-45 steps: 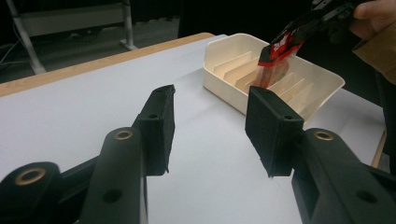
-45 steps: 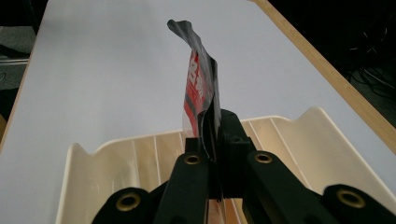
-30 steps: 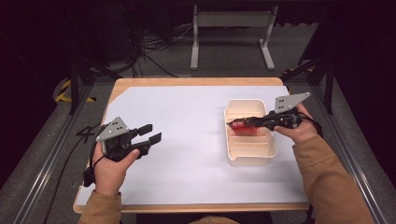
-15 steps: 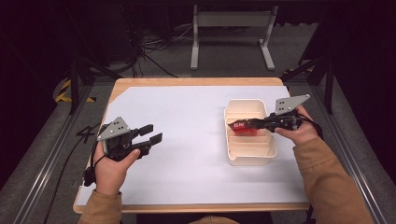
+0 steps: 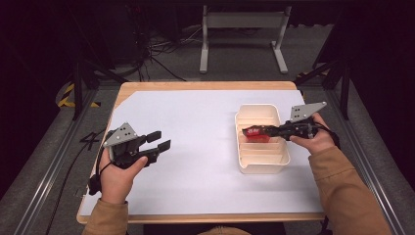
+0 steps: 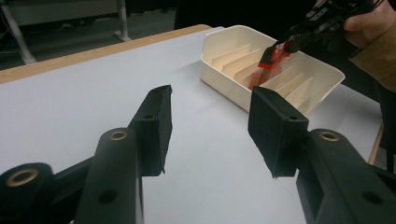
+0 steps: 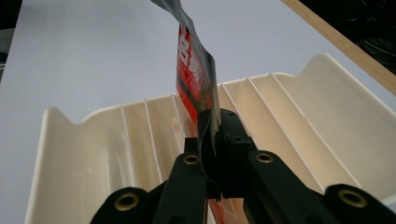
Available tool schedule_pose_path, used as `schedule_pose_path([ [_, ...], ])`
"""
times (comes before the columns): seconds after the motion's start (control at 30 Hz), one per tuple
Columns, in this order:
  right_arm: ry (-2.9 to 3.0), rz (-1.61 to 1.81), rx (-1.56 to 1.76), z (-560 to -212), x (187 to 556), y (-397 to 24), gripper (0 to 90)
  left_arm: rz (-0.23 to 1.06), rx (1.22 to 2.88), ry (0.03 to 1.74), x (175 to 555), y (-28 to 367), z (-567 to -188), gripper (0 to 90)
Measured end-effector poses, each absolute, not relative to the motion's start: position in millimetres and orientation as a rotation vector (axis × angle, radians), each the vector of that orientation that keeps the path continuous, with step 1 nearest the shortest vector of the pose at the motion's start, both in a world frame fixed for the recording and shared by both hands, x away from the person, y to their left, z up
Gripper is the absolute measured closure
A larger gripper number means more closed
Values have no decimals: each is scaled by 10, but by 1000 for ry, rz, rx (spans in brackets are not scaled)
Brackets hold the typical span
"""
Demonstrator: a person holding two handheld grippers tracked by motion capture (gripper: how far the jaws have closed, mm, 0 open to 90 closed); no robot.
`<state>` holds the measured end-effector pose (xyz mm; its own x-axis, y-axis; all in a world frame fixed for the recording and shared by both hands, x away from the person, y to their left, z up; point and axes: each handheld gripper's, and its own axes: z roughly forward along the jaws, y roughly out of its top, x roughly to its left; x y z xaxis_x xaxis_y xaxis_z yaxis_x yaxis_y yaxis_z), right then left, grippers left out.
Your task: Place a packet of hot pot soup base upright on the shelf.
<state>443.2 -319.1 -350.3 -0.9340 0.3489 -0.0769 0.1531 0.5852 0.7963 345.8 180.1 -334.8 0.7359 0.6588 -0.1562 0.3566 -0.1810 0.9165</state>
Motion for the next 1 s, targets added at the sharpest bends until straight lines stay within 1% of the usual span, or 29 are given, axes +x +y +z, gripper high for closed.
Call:
schedule_pose_path([
  [0.17,2588,1264,412,-3500,4433,-3185,878,331,1796,800,3463,1806,-3351,501],
  [0.27,2590,1268,419,-3497,4427,-3184,845,331,1797,803,3468,1813,-3354,488],
  [0.3,2590,1273,428,-3496,4424,-3182,816,333,1795,806,3471,1814,-3356,478],
  [0.43,2583,1308,468,-3492,4409,-3172,654,334,1788,831,3472,1817,-3370,407],
  [0.47,2583,1308,468,-3492,4409,-3172,654,334,1788,831,3472,1817,-3370,387],
  [0.5,2568,1318,470,-3487,4400,-3166,592,343,1791,834,3475,1828,-3377,371],
  [0.77,2477,1397,509,-3376,4338,-3205,407,360,1797,839,3488,1863,-3404,321],
  [0.87,2443,1397,514,-3318,4311,-3239,367,364,1798,840,3497,1871,-3413,307],
  [1.0,2394,1407,521,-3240,4258,-3292,344,369,1805,838,3506,1882,-3422,291],
])
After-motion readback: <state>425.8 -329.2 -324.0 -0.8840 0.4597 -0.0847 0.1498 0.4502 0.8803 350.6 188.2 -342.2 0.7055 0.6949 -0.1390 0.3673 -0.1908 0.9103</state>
